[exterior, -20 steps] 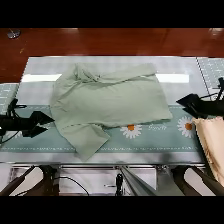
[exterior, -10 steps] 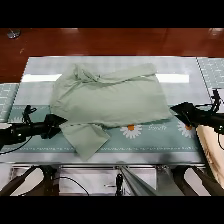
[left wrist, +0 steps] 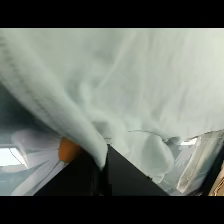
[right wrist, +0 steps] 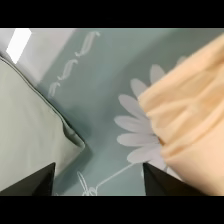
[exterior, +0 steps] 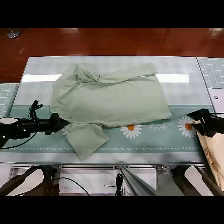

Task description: Fold the shirts.

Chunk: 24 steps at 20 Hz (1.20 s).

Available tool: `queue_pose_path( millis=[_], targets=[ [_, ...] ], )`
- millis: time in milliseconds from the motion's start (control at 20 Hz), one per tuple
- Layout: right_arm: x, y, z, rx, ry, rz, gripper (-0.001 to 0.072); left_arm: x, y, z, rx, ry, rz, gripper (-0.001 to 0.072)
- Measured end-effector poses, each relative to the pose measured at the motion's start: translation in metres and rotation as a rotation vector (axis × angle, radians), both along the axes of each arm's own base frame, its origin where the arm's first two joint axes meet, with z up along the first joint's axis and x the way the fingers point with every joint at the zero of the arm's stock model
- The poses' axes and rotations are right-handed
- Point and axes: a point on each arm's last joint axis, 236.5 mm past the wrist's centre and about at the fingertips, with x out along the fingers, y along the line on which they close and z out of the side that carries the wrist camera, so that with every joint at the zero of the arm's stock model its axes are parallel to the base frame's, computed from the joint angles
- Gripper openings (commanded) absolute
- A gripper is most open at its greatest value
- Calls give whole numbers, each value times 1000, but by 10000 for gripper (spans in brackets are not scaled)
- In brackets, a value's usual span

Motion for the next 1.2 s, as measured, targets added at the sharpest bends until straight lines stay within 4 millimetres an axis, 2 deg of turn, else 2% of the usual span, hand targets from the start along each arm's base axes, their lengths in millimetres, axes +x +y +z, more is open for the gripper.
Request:
queue_pose_path(
  millis=[150, 550, 600, 650, 700, 750, 800, 900, 1000, 1050, 1100, 1200],
  targets=[
    [2, 23, -18, 53, 61, 80, 622, 5, 0, 5, -2, -14, -4, 29],
    [50, 83, -37, 159, 112, 276, 621, 7, 0, 8, -5, -23, -8, 29],
    [56, 89, -39, 166, 115, 286, 603, 7, 0, 8, -5, -23, -8, 29],
    [62, 94, -39, 164, 116, 300, 449, 7, 0, 8, -5, -23, -8, 28],
    [68, 95, -41, 146, 115, 313, 99, 7, 0, 8, -5, -23, -8, 29],
    [73, 96, -42, 123, 112, 334, 19, 7, 0, 8, -5, -23, -8, 29],
    [81, 101, -37, 123, 94, 347, 18, 8, 0, 9, -5, -24, -8, 29],
    [91, 109, -23, 117, 72, 412, 18, 13, 1, 15, -2, -45, -14, 29],
    [114, 105, 8, 65, 0, 466, 18, 32, 4, 39, 3, -118, -15, 28],
    [128, 102, 34, 27, -53, 497, 18, 47, 6, 61, -4, -180, -10, 28],
    [147, 98, 65, -16, -125, 513, 18, 70, 9, 93, -3, -273, 3, 28],
    [182, 89, 150, -133, -307, 529, 18, 112, 17, 177, 15, -497, 21, 28]
  ],
)
